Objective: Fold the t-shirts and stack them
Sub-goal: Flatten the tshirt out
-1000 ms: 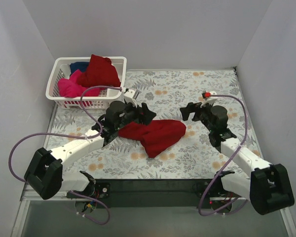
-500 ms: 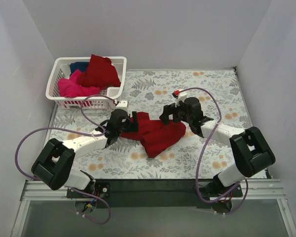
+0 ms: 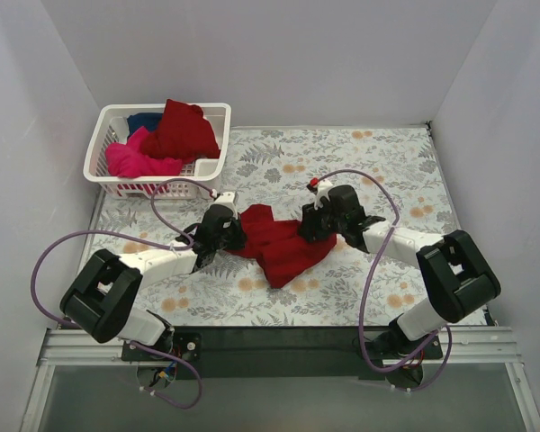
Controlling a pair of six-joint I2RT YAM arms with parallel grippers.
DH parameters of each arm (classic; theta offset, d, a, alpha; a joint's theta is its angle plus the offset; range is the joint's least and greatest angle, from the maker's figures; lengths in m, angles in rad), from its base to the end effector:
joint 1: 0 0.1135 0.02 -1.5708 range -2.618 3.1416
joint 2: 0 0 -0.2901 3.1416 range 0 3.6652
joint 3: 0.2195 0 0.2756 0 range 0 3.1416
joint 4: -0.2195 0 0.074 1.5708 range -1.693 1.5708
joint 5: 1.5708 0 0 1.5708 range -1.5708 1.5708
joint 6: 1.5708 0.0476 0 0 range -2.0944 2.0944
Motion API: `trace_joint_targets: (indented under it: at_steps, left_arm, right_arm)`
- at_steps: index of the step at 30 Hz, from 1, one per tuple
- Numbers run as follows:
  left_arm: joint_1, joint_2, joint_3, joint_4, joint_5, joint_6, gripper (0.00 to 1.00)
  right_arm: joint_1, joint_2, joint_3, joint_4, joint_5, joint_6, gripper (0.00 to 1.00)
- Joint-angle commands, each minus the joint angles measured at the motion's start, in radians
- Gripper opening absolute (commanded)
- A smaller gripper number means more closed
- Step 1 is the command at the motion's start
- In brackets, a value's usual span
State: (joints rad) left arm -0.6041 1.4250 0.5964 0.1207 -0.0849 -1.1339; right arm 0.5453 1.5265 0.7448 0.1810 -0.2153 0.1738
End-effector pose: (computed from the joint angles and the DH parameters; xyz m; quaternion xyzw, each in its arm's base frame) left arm 0.2460 -0.1649 0.1639 -0.2547 0.8712 -0.2942 0.2992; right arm 0.2852 0.1849 0.1883 -0.2117 0.8552 0.2521 0.4005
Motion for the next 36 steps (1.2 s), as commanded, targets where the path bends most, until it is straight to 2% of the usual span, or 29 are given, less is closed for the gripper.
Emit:
trace_joint_targets:
  at_steps: [1, 2, 4, 5, 10, 14, 18, 21, 23, 26, 28, 29, 30, 31, 32, 33, 34, 35, 36]
  left_arm:
    - [0.003, -0.037, -0.004, 0.028, 0.011, -0.004, 0.0]
    - [0.003, -0.035, -0.001, 0.033, 0.008, -0.003, 0.0]
    - [0.003, -0.028, 0.029, 0.034, -0.004, 0.005, 0.0]
    - [0.003, -0.025, 0.046, 0.033, -0.006, 0.011, 0.0]
    - [0.004, -0.018, 0.176, 0.033, -0.073, 0.084, 0.0]
    - [0.003, -0.052, 0.349, 0.022, -0.116, 0.161, 0.0]
    - [0.003, -0.147, 0.411, 0.026, -0.086, 0.21, 0.0]
    - [0.003, -0.228, 0.367, 0.016, 0.006, 0.217, 0.0]
    - [0.003, -0.258, 0.329, -0.018, 0.042, 0.163, 0.0]
    - [-0.009, -0.339, 0.163, -0.027, 0.135, 0.041, 0.0]
    - [-0.025, -0.408, 0.027, -0.004, 0.189, -0.006, 0.0]
    - [-0.046, -0.429, -0.007, -0.003, 0.197, -0.032, 0.04]
    - [-0.058, -0.449, -0.038, -0.012, 0.194, -0.068, 0.13]
    - [-0.068, -0.495, -0.097, -0.022, 0.188, -0.091, 0.24]
    - [-0.086, -0.518, -0.119, -0.036, 0.18, -0.108, 0.43]
    - [-0.092, -0.544, -0.142, -0.067, 0.166, -0.131, 0.51]
    - [-0.095, -0.573, -0.173, -0.079, 0.137, -0.136, 0.58]
    - [-0.097, -0.616, -0.181, -0.093, 0.107, -0.136, 0.68]
    - [-0.097, -0.63, -0.182, -0.114, 0.067, -0.129, 0.7]
  right_arm:
    - [0.01, 0.009, -0.009, -0.032, -0.062, -0.002, 0.26]
    - [0.01, 0.015, -0.001, -0.037, -0.056, -0.005, 0.17]
    - [0.01, 0.03, 0.047, -0.061, -0.03, -0.023, 0.09]
    - [0.01, 0.032, 0.069, -0.069, -0.018, -0.031, 0.02]
    - [-0.005, 0.014, 0.264, -0.142, 0.132, -0.134, 0.01]
    - [-0.056, -0.019, 0.431, -0.179, 0.149, -0.172, 0.01]
    - [-0.057, -0.075, 0.541, -0.241, 0.111, -0.215, 0.01]
    - [-0.033, -0.152, 0.486, -0.241, 0.088, -0.203, 0.01]
    - [0.001, -0.19, 0.397, -0.247, 0.111, -0.182, 0.01]
    - [0.08, -0.297, 0.283, -0.287, 0.158, -0.134, 0.01]
    - [0.134, -0.342, 0.148, -0.287, 0.21, -0.083, 0.01]
    - [0.183, -0.374, 0.113, -0.29, 0.246, -0.067, 0.01]
    - [0.206, -0.388, 0.053, -0.298, 0.263, -0.028, 0.01]
    - [0.249, -0.399, 0.029, -0.329, 0.295, -0.007, 0.1]
    - [0.271, -0.419, 0.007, -0.347, 0.304, 0.013, 0.2]
    - [0.294, -0.428, -0.014, -0.366, 0.312, 0.029, 0.3]
    - [0.314, -0.437, -0.042, -0.395, 0.345, 0.056, 0.46]
    - [0.343, -0.46, -0.054, -0.403, 0.372, 0.067, 0.52]
    - [0.347, -0.471, -0.065, -0.402, 0.407, 0.07, 0.57]
